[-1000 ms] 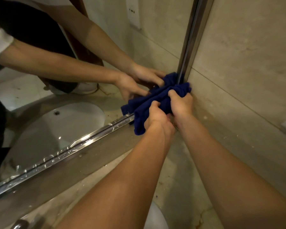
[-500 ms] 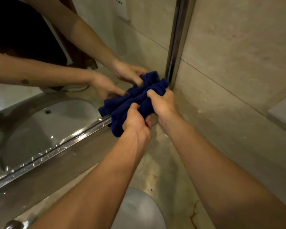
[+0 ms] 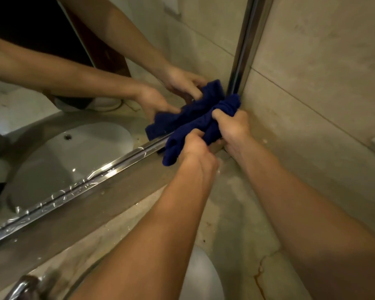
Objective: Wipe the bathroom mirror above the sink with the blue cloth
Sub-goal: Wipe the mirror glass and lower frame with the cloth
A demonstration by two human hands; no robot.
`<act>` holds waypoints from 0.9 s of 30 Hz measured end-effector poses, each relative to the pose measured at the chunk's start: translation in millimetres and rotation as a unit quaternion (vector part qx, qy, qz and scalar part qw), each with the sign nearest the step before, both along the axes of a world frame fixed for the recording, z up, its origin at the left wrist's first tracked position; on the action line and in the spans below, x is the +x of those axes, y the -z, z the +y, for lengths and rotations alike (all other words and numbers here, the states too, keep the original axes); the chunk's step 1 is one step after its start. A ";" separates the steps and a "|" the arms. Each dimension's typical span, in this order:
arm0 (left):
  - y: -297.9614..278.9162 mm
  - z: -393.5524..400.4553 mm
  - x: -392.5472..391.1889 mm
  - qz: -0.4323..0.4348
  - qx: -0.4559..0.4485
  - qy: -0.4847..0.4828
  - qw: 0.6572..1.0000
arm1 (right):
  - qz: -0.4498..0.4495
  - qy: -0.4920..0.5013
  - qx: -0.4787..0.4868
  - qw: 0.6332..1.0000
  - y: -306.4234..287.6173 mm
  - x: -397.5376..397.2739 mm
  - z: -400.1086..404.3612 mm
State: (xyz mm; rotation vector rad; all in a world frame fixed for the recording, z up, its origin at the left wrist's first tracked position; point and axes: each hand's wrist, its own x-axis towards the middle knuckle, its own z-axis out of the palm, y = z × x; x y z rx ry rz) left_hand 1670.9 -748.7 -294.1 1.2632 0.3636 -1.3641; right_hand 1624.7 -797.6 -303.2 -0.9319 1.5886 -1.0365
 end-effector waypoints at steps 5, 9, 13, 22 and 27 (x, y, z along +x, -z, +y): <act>16.1 26.6 29.7 -0.064 0.015 0.043 0.997 | -0.012 -0.050 0.001 0.999 -1.2 16.1 14.4; 8.1 4.3 19.9 -0.017 0.013 0.024 0.999 | -0.142 -0.071 0.104 0.982 -2.0 -11.9 3.1; -2.7 -25.1 -5.9 0.012 0.013 0.019 1.000 | -0.179 0.019 0.092 0.979 -3.2 -24.5 -14.8; 6.4 -10.2 -7.0 -0.025 -0.002 0.028 0.999 | -0.159 0.095 0.018 0.983 7.0 1.7 -12.6; 7.1 8.2 12.6 -0.055 0.010 0.042 0.998 | -0.163 0.067 0.003 0.984 11.2 15.3 1.9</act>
